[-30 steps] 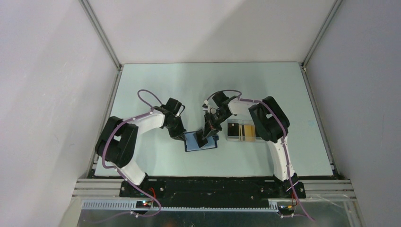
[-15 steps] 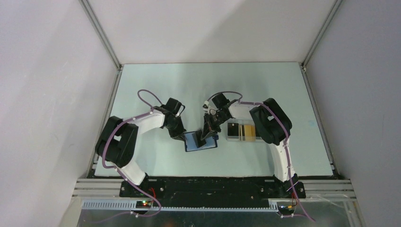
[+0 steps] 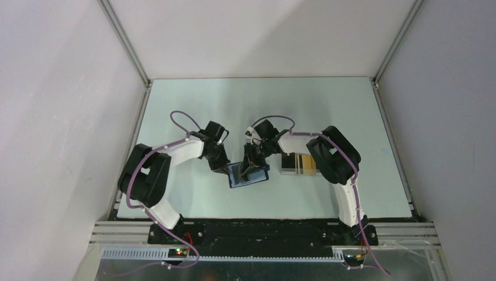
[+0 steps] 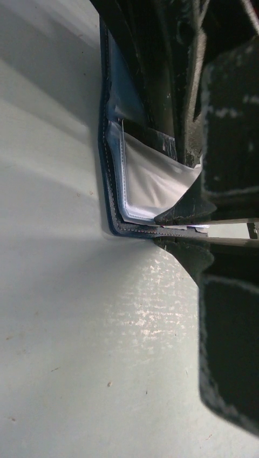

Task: Put the credit cards into the card holder
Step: Insert the credit card into the card holder.

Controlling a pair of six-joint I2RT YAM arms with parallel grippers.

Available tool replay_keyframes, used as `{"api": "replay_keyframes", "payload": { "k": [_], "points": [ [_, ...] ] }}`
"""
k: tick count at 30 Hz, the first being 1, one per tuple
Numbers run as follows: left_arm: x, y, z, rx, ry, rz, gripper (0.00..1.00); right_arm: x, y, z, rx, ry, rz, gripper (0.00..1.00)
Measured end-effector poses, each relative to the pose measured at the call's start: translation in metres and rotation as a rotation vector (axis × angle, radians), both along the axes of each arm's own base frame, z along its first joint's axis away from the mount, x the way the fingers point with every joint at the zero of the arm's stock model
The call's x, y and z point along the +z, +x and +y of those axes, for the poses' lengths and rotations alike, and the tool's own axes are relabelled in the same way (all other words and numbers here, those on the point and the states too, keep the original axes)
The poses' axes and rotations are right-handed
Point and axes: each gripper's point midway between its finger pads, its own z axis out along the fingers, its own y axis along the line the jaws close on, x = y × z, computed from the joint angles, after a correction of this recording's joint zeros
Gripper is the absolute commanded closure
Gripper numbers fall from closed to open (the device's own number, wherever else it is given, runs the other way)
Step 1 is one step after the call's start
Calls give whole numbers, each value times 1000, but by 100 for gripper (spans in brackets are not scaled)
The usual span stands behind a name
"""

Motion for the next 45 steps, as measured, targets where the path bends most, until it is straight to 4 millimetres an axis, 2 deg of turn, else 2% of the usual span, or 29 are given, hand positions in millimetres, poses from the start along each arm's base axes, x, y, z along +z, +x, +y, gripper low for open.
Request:
{"api": "replay_keyframes", "payload": {
  "k": [3, 9, 14, 22, 30, 34, 36, 37, 39, 42, 45],
  "points": [
    [0, 0, 0, 0, 0, 0, 89, 6, 2, 3, -18, -8, -25, 52],
    [0, 0, 0, 0, -1, 0, 89, 12, 5, 6, -43, -41, -86, 44],
    [0, 0, 0, 0, -1, 0, 90, 13, 8, 3, -57, -62, -108, 44],
    [0, 0, 0, 0, 0, 0, 92, 12, 6, 5, -39, -59, -99, 51],
    [0, 0, 3, 4, 13, -3, 92, 13, -1, 13, -26, -28, -48, 50],
    [0, 0, 6, 9, 21, -14, 83, 14, -3, 15, -22, -25, -37, 44],
    [1, 0, 10, 21, 25, -23, 74, 17, -4, 17, -10, -34, -46, 41],
    [2, -1, 14, 30, 25, -27, 71, 19, -6, 19, -1, -42, -54, 29],
    [6, -2, 22, 52, 19, -39, 64, 22, -8, 21, 22, -60, -74, 15],
    [21, 2, 32, 87, -6, -82, 58, 29, -8, 22, 55, -85, -117, 13],
    [37, 10, 36, 107, -47, -135, 56, 36, -8, 14, 67, -111, -143, 17]
  ]
}}
